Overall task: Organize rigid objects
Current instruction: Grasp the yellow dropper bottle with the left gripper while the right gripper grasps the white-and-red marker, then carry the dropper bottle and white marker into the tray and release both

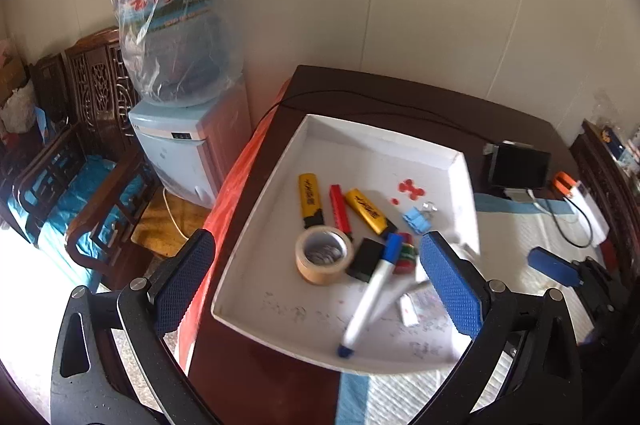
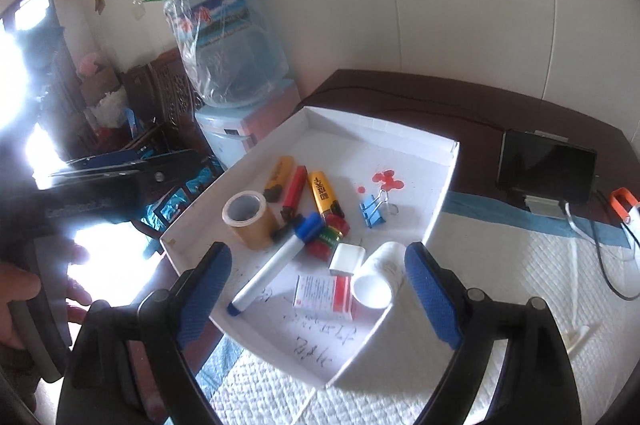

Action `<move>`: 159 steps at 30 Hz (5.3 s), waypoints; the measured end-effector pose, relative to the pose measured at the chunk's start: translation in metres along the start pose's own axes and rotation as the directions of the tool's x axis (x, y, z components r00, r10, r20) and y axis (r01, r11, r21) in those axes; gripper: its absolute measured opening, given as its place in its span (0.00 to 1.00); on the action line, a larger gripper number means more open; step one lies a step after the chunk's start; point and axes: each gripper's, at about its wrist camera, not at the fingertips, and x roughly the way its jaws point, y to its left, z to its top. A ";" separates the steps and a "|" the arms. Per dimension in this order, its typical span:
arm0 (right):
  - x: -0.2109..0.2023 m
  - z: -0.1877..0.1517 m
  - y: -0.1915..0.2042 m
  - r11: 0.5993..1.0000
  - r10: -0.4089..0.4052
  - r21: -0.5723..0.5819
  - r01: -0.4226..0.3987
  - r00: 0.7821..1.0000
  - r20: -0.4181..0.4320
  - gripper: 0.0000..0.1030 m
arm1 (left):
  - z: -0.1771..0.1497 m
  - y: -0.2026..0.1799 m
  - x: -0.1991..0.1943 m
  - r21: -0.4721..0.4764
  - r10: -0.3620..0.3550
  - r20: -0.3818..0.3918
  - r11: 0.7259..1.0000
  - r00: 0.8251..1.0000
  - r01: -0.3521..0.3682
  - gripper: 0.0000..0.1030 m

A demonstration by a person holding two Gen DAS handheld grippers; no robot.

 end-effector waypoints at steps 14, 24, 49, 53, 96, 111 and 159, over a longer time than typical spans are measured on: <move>-0.054 -0.053 -0.130 0.950 -0.235 0.211 0.231 0.972 -0.002 0.86 | -0.039 -0.087 -0.005 0.131 -0.095 -0.090 0.986 0.991 0.106 1.00; -0.017 -0.102 -0.167 0.929 -0.292 0.178 0.324 0.938 -0.187 0.86 | -0.046 -0.132 -0.003 0.165 -0.113 -0.115 0.978 0.987 0.131 1.00; -0.064 -0.155 -0.217 0.935 -0.277 0.164 0.315 0.936 -0.219 0.57 | -0.088 -0.303 0.111 0.514 -0.252 -0.405 0.732 0.879 0.447 0.54; -0.040 -0.138 -0.205 0.942 -0.301 0.076 0.326 0.923 -0.239 0.49 | -0.094 -0.314 0.117 0.538 -0.258 -0.450 0.686 0.855 0.490 0.53; -0.242 0.073 -0.081 0.972 0.143 0.087 -0.220 0.840 0.524 0.09 | 0.060 -0.011 -0.180 0.036 -0.045 0.374 0.999 0.926 0.034 0.19; -0.190 0.089 -0.027 0.955 0.251 0.030 -0.295 0.858 0.449 0.09 | 0.040 0.032 -0.177 -0.011 -0.006 0.364 1.000 0.931 0.011 0.19; -0.045 0.070 -0.027 0.930 0.264 0.236 -0.281 0.959 0.099 0.09 | 0.055 0.033 -0.013 0.028 -0.136 0.093 0.991 0.986 0.134 0.19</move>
